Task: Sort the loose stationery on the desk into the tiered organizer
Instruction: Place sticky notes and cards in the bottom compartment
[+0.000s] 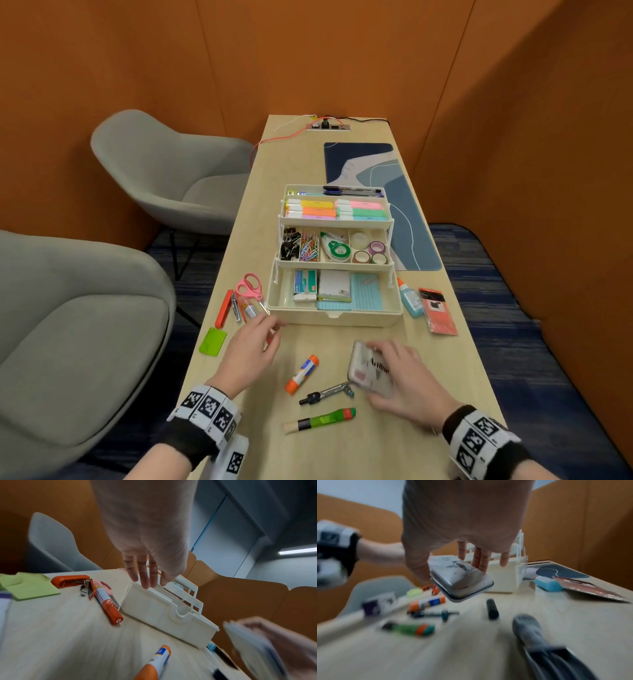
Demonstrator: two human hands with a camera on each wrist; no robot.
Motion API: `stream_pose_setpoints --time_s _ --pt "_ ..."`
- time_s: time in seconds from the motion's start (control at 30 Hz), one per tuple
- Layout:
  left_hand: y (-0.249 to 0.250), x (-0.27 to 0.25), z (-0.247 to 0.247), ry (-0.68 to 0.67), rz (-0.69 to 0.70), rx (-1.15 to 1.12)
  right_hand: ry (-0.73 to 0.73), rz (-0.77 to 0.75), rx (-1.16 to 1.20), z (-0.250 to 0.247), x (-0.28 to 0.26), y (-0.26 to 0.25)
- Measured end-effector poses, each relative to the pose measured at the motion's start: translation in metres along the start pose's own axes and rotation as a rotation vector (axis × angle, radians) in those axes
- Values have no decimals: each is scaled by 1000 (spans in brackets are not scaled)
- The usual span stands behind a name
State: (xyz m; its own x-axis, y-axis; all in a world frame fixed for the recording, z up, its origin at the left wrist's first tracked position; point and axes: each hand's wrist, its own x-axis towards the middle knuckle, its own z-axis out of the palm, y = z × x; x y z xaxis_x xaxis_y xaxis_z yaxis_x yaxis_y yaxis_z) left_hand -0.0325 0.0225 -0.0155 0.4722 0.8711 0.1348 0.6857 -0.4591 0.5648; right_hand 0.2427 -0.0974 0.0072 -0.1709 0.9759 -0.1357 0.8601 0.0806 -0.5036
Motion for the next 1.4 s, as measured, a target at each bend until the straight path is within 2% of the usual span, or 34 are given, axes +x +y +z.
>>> stream_pose_setpoints --time_s 0.1,0.17,0.23,0.3,0.4,0.5,0.6,0.7,0.8,0.97,1.1,1.17,1.27,1.4 --pt "0 3 -1 -1 5 18 200 167 313 -22 34 -10" --pt "2 6 -1 -4 4 25 259 279 356 -33 63 -9" --pt "4 11 0 0 12 21 228 377 168 -39 92 -1" --pt "6 14 1 3 21 15 127 467 -60 -40 116 4" --pt "9 17 0 13 20 1 18 632 -187 -32 141 5" --pt "7 17 1 13 10 -3 81 770 -201 -18 155 -3" --pt "3 15 4 -30 7 5 126 837 -185 -8 164 -10" --pt "2 15 6 -61 25 -1 75 838 -181 -1 168 -9" --pt "2 16 7 -71 30 -17 -34 826 -175 2 167 -3" --pt "14 34 10 -93 79 -18 -135 646 -199 -2 158 6" --pt "37 71 24 -144 150 7 -176 679 -107 -8 163 10" --pt "45 93 36 -182 109 24 -187 670 -84 -13 164 11" --pt "53 121 53 -313 -18 104 -237 634 -132 -16 165 10" --pt "60 142 68 -455 -205 229 -191 581 -286 -10 160 12"
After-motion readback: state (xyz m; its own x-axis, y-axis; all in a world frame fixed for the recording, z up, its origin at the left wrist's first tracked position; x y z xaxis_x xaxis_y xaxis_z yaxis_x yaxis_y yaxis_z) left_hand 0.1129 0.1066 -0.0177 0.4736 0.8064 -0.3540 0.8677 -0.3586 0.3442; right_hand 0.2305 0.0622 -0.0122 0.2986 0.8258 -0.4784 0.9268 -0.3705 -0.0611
